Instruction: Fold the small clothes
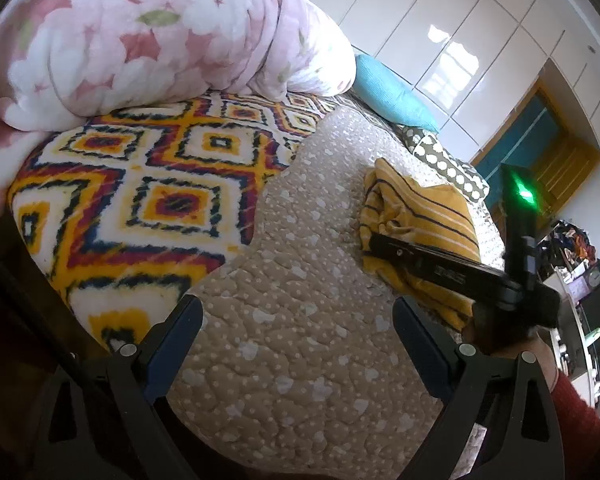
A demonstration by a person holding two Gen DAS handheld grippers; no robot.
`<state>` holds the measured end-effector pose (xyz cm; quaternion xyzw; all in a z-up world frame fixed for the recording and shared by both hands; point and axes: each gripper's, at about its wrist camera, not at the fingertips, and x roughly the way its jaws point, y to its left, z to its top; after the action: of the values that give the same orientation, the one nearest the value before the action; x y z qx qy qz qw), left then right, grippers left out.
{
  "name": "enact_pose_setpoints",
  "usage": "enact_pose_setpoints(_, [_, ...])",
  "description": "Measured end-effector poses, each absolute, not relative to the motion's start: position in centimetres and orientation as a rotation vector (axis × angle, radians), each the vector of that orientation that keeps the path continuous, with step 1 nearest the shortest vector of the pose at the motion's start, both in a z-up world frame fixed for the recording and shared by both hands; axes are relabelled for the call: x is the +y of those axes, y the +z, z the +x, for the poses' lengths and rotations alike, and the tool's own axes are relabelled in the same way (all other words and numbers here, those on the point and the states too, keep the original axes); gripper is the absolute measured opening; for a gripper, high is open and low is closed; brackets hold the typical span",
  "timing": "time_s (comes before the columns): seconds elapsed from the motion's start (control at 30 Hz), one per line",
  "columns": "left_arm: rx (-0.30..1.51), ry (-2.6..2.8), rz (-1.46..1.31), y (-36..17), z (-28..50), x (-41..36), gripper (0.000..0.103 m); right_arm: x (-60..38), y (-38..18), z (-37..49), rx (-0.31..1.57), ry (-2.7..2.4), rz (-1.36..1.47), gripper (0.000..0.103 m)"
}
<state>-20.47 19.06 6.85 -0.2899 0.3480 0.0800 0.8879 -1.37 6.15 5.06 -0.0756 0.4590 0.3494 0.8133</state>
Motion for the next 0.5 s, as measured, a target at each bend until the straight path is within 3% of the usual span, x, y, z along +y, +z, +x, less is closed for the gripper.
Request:
enact_pose_setpoints(0.3, [0.708, 0.115, -0.565, 9.8, -17.4, 18.1, 0.095, -1.5, 6.6, -6.5, 0.98, 0.838, 0.002, 0.062])
enact_pose_setpoints(0.5, [0.743, 0.026, -0.416, 11.0, -9.3, 14.5, 0.095, -10.4, 8.8, -6.0, 0.92, 0.696, 0.12, 0.062])
